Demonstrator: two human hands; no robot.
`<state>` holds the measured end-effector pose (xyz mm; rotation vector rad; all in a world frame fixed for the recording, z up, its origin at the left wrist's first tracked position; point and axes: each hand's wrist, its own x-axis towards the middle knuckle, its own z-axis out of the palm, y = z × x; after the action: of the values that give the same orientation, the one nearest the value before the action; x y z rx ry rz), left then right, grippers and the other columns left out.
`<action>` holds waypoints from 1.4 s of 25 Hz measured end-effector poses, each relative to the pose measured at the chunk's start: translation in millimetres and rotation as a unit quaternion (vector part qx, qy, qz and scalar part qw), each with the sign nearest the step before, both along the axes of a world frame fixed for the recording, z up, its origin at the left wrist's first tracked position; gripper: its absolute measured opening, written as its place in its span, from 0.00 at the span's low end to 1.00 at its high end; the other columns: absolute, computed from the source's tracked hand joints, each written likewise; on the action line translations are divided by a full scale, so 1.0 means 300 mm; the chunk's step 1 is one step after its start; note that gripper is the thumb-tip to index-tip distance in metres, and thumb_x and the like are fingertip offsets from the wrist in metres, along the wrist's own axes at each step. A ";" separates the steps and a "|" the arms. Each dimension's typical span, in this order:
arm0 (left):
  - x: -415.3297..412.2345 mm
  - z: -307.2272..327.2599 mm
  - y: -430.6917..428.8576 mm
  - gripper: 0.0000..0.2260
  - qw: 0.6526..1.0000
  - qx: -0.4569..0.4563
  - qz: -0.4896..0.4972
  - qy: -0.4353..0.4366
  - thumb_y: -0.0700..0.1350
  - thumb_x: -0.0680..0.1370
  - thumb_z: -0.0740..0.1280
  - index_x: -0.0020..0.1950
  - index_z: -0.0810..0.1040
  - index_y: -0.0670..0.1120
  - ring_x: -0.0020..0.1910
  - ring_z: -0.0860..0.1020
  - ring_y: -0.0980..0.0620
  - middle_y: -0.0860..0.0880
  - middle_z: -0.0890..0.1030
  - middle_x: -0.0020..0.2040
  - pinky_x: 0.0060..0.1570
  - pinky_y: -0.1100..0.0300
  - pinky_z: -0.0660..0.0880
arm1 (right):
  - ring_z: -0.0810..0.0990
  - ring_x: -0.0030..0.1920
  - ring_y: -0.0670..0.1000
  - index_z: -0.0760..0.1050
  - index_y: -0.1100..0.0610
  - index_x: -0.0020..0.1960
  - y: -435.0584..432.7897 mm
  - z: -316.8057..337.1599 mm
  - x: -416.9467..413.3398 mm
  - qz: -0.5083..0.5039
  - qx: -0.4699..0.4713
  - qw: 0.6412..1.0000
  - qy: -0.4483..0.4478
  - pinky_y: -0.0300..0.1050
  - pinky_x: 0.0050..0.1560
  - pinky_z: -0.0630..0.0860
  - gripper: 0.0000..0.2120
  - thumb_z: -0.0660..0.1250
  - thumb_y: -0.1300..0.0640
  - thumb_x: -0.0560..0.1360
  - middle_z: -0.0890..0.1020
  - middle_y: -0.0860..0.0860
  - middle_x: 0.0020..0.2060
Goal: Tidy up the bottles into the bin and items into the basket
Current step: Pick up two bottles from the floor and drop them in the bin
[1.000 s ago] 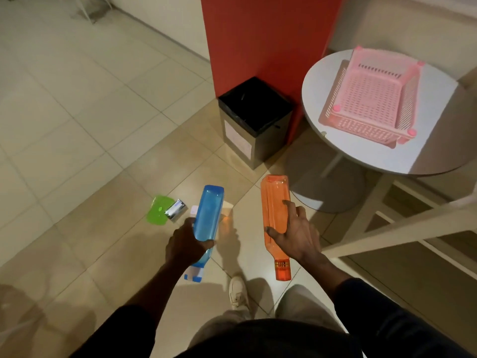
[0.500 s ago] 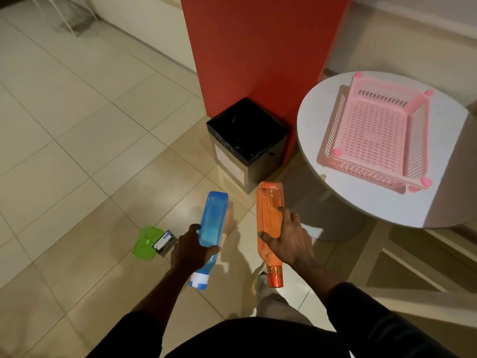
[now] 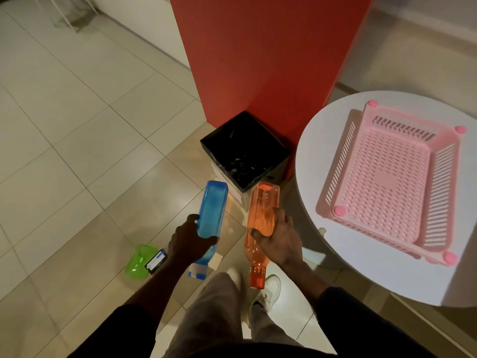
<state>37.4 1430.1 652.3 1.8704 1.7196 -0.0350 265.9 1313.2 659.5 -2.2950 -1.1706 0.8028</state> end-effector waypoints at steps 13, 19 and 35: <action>0.318 -0.210 0.643 0.41 0.995 -0.067 -0.067 0.021 0.62 0.69 0.80 0.75 0.70 0.46 0.46 0.79 0.52 0.47 0.84 0.60 0.42 0.56 0.76 | 0.80 0.56 0.57 0.64 0.54 0.75 0.524 -0.091 0.214 -0.063 -0.074 0.995 0.001 0.48 0.50 0.81 0.42 0.73 0.33 0.71 0.76 0.56 0.63; 0.439 -0.317 0.917 0.37 0.989 -0.102 -0.102 0.046 0.62 0.71 0.79 0.73 0.71 0.47 0.44 0.78 0.51 0.48 0.83 0.55 0.39 0.57 0.75 | 0.77 0.65 0.59 0.57 0.49 0.80 0.779 -0.151 0.289 -0.150 -0.137 0.975 0.089 0.57 0.61 0.78 0.46 0.74 0.34 0.71 0.74 0.56 0.66; 0.691 -0.604 1.226 0.32 0.983 -0.091 -0.146 0.066 0.61 0.68 0.81 0.65 0.74 0.49 0.38 0.78 0.54 0.51 0.80 0.46 0.30 0.62 0.69 | 0.82 0.58 0.60 0.64 0.54 0.77 1.209 -0.555 0.482 -0.172 -0.180 0.966 0.064 0.53 0.56 0.79 0.48 0.75 0.31 0.66 0.82 0.57 0.61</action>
<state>244.6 1798.0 471.2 2.0015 1.4555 -0.4264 410.7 1675.8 492.8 -2.5873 -0.5778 1.0759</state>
